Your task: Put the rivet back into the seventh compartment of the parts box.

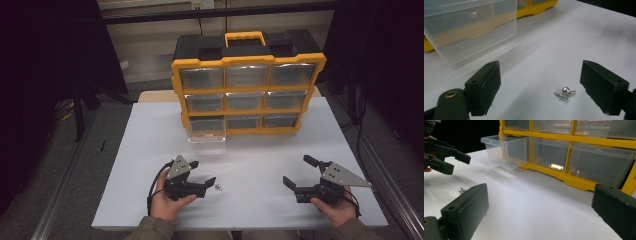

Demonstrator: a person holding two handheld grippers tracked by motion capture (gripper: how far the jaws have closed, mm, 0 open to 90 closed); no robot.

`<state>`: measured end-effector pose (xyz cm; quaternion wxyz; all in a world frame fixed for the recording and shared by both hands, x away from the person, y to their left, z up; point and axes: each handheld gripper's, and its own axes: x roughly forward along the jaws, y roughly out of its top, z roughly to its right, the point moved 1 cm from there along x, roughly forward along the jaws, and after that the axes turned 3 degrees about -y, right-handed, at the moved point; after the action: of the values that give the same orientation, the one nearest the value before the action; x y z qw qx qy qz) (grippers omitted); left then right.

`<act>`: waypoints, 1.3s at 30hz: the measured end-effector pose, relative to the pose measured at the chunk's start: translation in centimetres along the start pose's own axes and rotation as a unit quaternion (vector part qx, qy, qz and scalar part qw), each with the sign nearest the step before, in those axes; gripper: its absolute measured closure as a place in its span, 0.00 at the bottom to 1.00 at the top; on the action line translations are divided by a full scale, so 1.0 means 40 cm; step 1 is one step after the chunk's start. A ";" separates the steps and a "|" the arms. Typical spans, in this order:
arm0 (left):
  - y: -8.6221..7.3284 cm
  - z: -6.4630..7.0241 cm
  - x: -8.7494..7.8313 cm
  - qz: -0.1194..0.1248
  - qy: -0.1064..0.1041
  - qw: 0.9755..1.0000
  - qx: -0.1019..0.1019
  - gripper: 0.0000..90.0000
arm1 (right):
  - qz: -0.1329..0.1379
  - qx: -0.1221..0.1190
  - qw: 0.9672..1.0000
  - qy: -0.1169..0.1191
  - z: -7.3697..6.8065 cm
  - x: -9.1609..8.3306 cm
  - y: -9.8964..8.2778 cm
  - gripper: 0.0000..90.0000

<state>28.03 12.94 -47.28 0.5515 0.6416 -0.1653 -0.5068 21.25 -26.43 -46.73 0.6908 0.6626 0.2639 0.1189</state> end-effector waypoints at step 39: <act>0.014 0.037 0.040 -0.100 -0.060 0.992 -0.047 0.82 | -0.002 -0.005 1.000 0.002 0.001 0.002 0.000 0.01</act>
<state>27.67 10.71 -47.35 0.5162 0.5968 -0.1091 -0.6045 21.36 -26.42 -46.77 0.6935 0.6587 0.2660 0.1203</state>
